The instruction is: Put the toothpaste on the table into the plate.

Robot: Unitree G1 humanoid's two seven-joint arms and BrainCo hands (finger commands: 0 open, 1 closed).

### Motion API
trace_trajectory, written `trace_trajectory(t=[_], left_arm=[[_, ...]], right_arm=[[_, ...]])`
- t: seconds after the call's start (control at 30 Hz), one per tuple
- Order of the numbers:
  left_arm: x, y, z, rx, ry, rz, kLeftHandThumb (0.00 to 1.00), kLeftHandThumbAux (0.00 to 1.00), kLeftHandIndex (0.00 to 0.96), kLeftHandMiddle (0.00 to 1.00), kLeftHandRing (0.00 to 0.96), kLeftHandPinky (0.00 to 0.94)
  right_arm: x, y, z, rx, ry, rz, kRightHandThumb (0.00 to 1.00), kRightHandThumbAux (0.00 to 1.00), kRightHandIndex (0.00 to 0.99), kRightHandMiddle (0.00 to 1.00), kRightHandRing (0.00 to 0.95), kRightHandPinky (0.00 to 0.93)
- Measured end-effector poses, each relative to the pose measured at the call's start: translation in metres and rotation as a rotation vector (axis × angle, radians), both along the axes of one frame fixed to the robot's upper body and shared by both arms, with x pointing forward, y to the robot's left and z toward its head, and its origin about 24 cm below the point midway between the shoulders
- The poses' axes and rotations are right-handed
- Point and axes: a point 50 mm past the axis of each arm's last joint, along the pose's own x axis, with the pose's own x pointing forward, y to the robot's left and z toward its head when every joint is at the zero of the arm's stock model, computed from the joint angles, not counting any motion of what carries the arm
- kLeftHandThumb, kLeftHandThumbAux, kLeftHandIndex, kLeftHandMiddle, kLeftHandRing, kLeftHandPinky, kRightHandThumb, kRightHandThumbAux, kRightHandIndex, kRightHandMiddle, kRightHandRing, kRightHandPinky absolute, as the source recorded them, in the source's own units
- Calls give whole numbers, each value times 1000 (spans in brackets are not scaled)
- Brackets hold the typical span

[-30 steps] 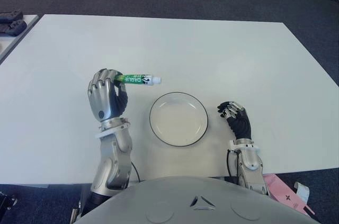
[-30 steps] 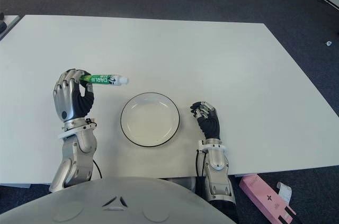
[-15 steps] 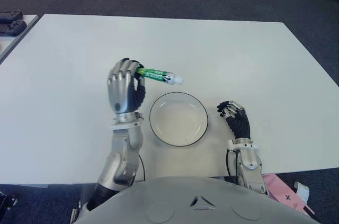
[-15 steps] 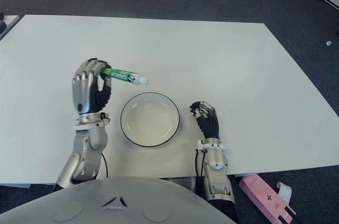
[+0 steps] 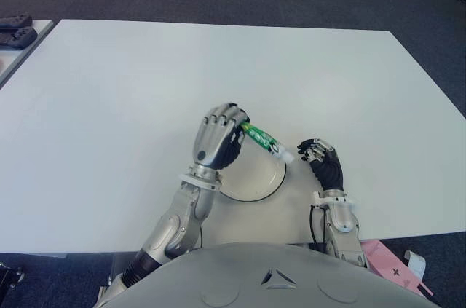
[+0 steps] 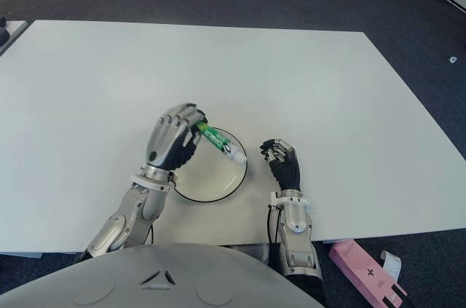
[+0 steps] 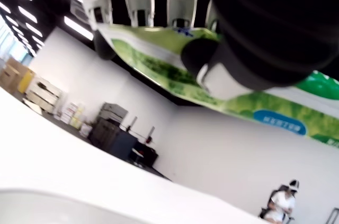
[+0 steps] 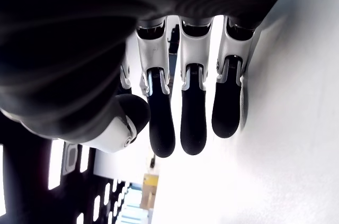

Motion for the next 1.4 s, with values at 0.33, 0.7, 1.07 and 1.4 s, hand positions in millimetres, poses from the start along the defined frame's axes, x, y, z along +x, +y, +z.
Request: trace_trajectory(t=[0.33, 0.7, 1.07, 1.4], left_arm=[[-1, -17, -27, 146, 108, -164, 743, 698, 443, 879, 887, 900], [1, -20, -29, 185, 173, -218, 742, 698, 443, 874, 886, 903], [3, -15, -36, 197, 256, -197, 733, 697, 442, 844, 847, 826], [3, -12, -37, 186, 232, -168, 708, 695, 434, 721, 738, 702]], right_arm=[[0, 2, 1, 2, 2, 0, 704, 728, 426, 492, 477, 478], [-2, 1, 1, 2, 3, -8, 705, 728, 426, 493, 477, 471], [-3, 2, 1, 5, 4, -9, 706, 728, 426, 490, 473, 465], [-4, 2, 1, 7, 5, -9, 706, 728, 426, 488, 469, 463]])
